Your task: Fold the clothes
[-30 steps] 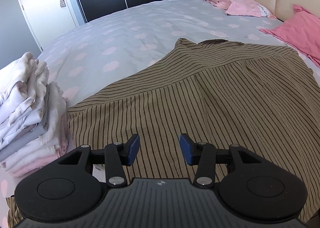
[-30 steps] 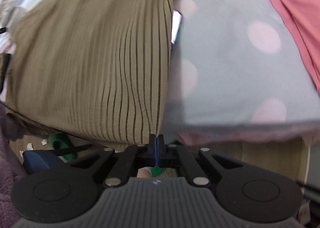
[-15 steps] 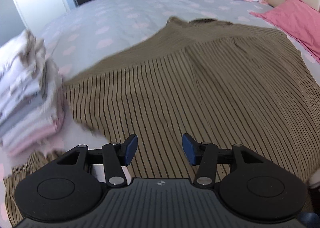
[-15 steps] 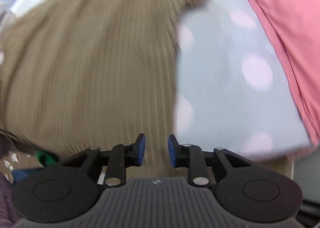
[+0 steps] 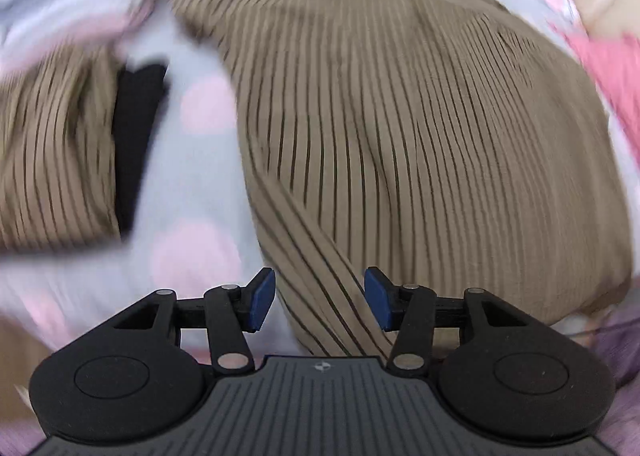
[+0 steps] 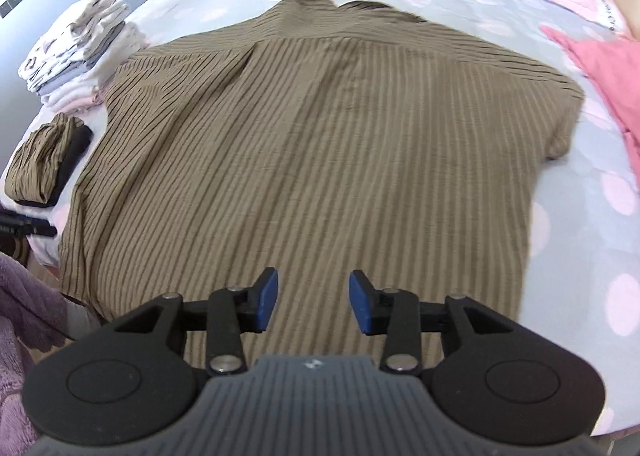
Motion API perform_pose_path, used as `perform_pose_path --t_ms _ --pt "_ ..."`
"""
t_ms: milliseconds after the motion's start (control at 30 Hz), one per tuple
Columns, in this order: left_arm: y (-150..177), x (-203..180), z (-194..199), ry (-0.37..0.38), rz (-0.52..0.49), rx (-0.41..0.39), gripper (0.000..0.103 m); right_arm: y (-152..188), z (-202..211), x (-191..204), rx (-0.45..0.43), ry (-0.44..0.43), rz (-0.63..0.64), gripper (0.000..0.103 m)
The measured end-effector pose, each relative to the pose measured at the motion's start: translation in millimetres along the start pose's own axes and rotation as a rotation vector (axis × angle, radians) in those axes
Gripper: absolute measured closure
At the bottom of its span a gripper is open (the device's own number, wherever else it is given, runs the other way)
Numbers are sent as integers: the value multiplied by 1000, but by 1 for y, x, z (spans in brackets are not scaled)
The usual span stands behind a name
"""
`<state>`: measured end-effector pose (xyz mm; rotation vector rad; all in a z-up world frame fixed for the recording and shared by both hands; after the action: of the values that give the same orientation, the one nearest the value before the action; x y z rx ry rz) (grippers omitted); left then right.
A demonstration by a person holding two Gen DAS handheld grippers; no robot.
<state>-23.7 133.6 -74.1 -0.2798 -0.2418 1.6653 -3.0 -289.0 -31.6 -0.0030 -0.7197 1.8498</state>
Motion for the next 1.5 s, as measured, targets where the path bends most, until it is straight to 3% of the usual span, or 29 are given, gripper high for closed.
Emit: perform_pose_path --t_ms 233,367,400,467,567,700,833,1033,1167,1367,1500 --pt "36 -2 -10 46 206 77 56 -22 -24 25 -21 -53 47 56" --pt "38 -7 -20 10 183 96 57 -27 -31 32 -26 -72 80 55" --pt "37 -6 -24 3 181 107 60 -27 -33 33 -24 -74 80 55" --pt "36 -1 -31 -1 189 130 91 -27 -35 34 -16 -70 87 55" --pt "35 7 -23 15 191 121 101 -26 -35 31 -8 -55 82 55" --pt "34 21 5 53 176 113 102 -22 -37 24 -1 -50 64 54" --pt "36 42 20 -8 124 160 103 -23 -41 23 8 -52 66 54" --pt "45 67 -20 -107 94 304 103 -25 -45 30 23 -51 106 53" --pt "48 75 -48 -138 72 347 102 -20 -50 26 52 -19 109 53" --pt "52 76 -64 -271 -7 352 101 -3 -58 -1 119 43 48 53" --pt "50 74 -53 -235 20 343 101 15 -60 -22 173 67 -20 53"
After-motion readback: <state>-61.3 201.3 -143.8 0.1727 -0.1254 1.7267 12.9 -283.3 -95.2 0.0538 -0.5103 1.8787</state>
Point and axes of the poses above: each gripper's, at about its wrist camera, not at the fingertips, and z roughly against the way its jaws point, x to its left, y to its underside, the point moved 6 cm from there along -z, roughly the way its jaws point, and after that the axes turned 10 degrees about -y, right-handed, at the moved point
